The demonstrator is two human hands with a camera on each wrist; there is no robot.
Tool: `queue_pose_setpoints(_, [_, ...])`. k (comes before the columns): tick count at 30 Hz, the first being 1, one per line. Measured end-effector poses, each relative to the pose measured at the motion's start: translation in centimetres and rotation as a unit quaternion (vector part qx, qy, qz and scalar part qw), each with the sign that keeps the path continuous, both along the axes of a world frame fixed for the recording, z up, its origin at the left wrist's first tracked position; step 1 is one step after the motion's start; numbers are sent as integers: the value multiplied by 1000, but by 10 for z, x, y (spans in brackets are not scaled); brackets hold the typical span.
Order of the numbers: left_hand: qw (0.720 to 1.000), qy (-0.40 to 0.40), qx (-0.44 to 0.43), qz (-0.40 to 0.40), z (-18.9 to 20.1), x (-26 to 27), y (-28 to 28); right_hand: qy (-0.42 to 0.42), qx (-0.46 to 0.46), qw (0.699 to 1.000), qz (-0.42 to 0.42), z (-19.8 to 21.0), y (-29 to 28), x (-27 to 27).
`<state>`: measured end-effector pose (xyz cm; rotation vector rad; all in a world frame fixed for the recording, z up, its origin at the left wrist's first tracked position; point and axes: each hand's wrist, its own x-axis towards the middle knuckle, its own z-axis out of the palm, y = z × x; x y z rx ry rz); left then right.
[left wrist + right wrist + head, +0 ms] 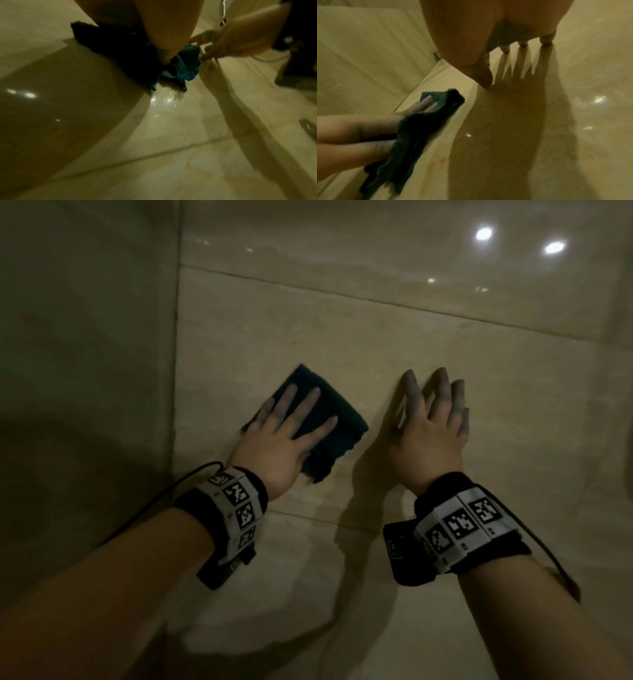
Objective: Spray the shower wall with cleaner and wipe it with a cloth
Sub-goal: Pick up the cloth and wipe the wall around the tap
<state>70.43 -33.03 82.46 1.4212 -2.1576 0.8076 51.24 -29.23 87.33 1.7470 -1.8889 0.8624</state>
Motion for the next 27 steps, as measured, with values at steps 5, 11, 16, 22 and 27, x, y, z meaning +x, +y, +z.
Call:
queue_pose_setpoints(5, [999, -22, -12, -28, 2, -1, -1, -14, -7, 1000, -8, 3, 1, -3])
queue_pose_setpoints(11, [999, -10, -46, -28, 47, 22, -6, -9, 19, 1000, 1, -13, 2, 13])
queue_pose_setpoints(16, [997, 11, -74, -27, 53, 27, -11, 14, 13, 1000, 9, -8, 2, 14])
queue_pose_setpoints(22, [999, 2, -47, 10, 8, 54, -10, 11, 6, 999, 38, 1, 15, 13])
queue_pose_setpoints(27, [999, 17, -38, 19, -7, 56, -13, 58, -14, 996, 66, 7, -3, 34])
